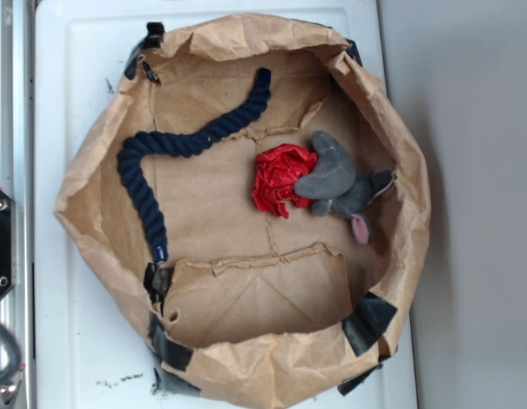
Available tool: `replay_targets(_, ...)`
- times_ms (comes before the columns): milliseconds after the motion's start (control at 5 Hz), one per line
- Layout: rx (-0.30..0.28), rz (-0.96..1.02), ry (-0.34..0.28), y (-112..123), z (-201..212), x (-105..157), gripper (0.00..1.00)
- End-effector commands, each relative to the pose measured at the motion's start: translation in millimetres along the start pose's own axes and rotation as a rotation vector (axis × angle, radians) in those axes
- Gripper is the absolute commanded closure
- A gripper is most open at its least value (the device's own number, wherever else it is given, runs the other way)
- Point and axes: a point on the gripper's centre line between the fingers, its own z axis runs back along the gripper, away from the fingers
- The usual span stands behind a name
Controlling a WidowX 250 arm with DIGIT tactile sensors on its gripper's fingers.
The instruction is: Grab the blue rope.
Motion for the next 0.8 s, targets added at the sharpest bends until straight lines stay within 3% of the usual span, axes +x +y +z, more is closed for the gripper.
replay_targets(0,0.000,0.000,0.000,0,0,0,0.00)
replay_targets(200,-0.021,0.003,-0.009,6,-8,41,0.00)
replay_targets(600,-0.021,0.003,-0.009,6,-8,41,0.00)
